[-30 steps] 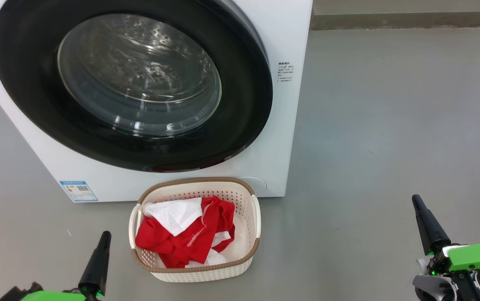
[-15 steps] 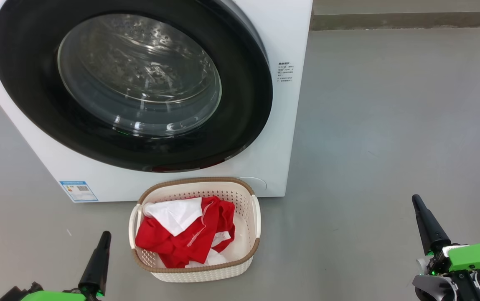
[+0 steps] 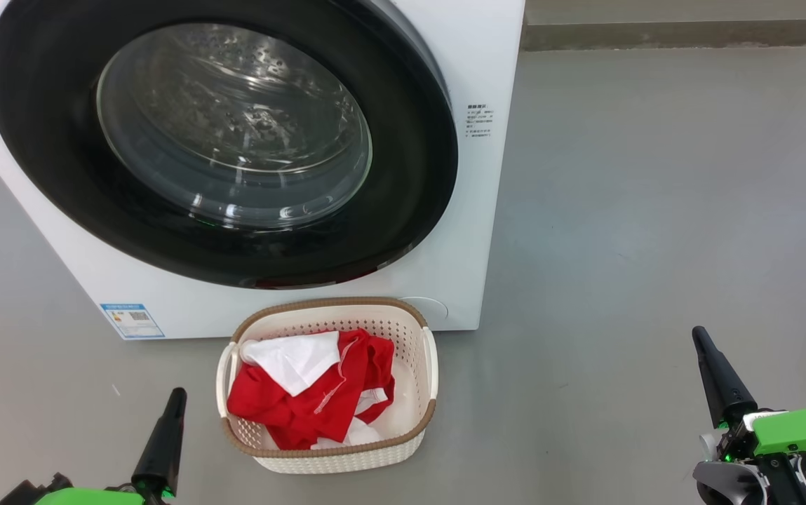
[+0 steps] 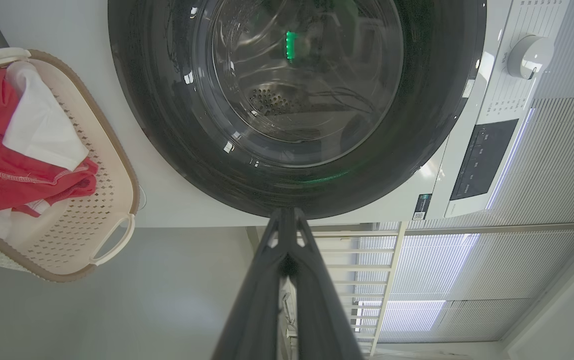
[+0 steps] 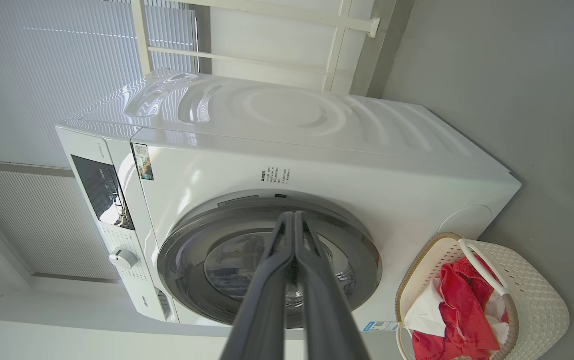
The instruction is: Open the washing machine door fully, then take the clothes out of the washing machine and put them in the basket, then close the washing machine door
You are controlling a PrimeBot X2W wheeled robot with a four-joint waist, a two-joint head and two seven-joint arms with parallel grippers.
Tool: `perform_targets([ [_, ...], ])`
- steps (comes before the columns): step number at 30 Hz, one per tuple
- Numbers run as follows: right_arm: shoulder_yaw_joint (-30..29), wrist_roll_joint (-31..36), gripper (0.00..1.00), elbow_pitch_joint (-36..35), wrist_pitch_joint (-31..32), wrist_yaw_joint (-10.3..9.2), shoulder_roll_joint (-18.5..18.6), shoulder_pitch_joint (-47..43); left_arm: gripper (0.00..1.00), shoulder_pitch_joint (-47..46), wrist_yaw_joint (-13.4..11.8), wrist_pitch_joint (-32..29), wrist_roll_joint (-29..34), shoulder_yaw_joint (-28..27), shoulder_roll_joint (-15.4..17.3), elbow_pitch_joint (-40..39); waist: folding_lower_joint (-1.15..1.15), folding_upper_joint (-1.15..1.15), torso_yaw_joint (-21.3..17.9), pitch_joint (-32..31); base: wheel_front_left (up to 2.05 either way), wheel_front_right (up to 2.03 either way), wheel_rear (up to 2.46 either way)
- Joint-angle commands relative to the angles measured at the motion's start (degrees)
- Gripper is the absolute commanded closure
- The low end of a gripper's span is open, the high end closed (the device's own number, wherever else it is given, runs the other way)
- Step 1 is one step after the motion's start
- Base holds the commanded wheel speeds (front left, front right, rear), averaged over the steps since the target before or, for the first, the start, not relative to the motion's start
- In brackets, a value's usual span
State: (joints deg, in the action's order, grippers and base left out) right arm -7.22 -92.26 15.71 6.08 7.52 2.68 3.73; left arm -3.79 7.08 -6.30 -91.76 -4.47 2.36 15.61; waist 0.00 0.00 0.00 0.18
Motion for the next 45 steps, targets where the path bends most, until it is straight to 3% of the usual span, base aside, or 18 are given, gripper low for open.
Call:
perform_targets([
  [1, 0.76, 0.05, 1.0, -1.69, 0.36, -0.03, 0.29, 2.44, 1.0, -2.4, 0.41, -0.2, -0.39, -2.06, 0.52, -1.57, 0.0, 0.0, 0.0, 0.0, 0.0, 0.0, 0.0],
  [45, 0.7, 0.1, 1.0, -1.68, 0.41, -0.03, 0.24, 2.45, 1.0, -2.39, 0.41, -0.19, -0.4, -2.06, 0.52, -1.57, 0.0, 0.0, 0.0, 0.0, 0.0, 0.0, 0.0],
])
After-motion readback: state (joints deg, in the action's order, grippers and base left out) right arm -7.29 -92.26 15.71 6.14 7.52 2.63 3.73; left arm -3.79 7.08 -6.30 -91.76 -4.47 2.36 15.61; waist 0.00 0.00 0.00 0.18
